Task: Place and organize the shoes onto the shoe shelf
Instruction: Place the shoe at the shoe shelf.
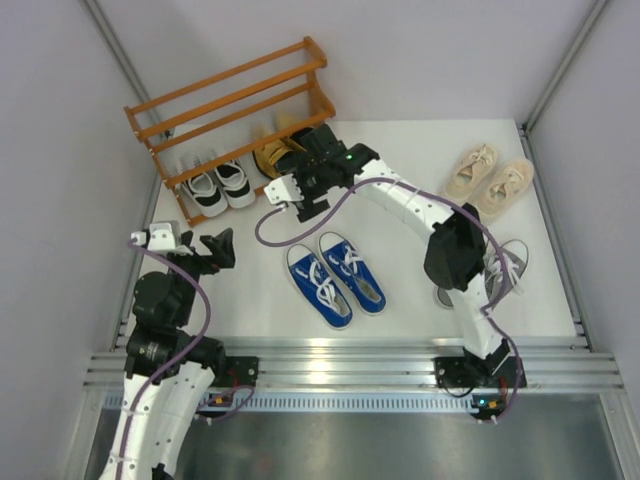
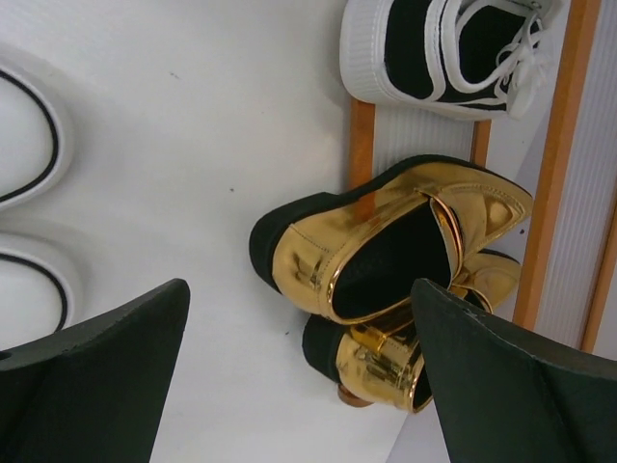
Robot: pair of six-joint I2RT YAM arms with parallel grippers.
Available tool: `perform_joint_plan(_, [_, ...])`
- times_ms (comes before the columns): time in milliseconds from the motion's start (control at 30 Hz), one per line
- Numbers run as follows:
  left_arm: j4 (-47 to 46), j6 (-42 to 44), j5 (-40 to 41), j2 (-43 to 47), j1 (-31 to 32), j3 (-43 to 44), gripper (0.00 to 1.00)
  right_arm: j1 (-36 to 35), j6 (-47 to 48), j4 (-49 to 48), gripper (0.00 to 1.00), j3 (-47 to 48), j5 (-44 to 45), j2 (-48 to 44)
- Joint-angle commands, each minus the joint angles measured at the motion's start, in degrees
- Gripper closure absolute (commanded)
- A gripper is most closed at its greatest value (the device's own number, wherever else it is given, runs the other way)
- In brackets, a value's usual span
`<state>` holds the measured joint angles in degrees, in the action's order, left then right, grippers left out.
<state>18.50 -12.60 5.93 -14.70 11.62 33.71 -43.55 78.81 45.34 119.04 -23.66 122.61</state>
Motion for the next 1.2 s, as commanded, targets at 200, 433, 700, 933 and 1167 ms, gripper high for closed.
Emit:
perform_joint_plan(200, [0.31,-0.41,5.31,0.99,-0.19,-0.49,0.02,-0.48,0.56,-4.65,0.02,7.69,6.52,7.99])
perform_joint_plan(433, [0.22,-0.41,5.93,2.13,-0.19,-0.58,0.02,-0.22,0.65,-7.02,0.03,7.69,8.28,11.16])
perform_joint_plan(700, [0.22,-0.41,6.11,2.39,-0.19,-0.67,0.02,1.62,-1.37,-10.19,0.09,8.92,9.07,14.15])
perform_joint_plan(933, [0.31,-0.5,6.46,2.48,-0.19,-0.67,0.02,1.8,-0.58,-9.92,0.24,8.57,8.37,15.47])
perform_joint_plan(1167, [0.31,-0.5,6.81,2.66,-0.28,-0.76,0.02,1.8,-0.41,-10.19,0.34,8.31,7.05,16.26])
